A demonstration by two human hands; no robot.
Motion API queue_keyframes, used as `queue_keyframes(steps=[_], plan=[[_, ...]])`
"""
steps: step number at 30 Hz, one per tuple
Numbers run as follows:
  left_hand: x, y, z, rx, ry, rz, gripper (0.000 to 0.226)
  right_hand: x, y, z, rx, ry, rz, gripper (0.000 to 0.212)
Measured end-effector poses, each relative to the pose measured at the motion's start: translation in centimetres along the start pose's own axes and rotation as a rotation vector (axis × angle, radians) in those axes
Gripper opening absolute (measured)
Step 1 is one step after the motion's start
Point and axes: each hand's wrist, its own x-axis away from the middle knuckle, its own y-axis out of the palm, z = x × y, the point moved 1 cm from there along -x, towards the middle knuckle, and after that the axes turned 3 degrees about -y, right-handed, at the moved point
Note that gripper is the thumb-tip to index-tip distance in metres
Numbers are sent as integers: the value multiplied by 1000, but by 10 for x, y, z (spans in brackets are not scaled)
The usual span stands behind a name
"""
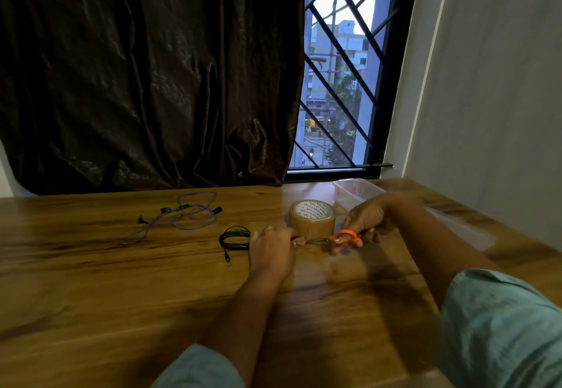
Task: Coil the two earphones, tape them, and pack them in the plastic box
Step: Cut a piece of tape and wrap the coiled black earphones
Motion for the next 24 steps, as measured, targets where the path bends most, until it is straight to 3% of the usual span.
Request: queue_keyframes(steps=[9, 14, 17, 24], plan=[[1, 2, -1, -12, 9, -53, 42, -1, 11, 0, -70, -82, 3, 22], [-1, 5, -2, 10, 0, -73, 43, -11, 16, 4, -80, -114, 48, 39], [-1, 4, -1, 36, -9, -75, 44, -4, 17, -1, -56, -112, 29, 27], [-1, 1, -2, 50, -68, -71, 33, 3, 23, 18, -296, -458, 438, 12]])
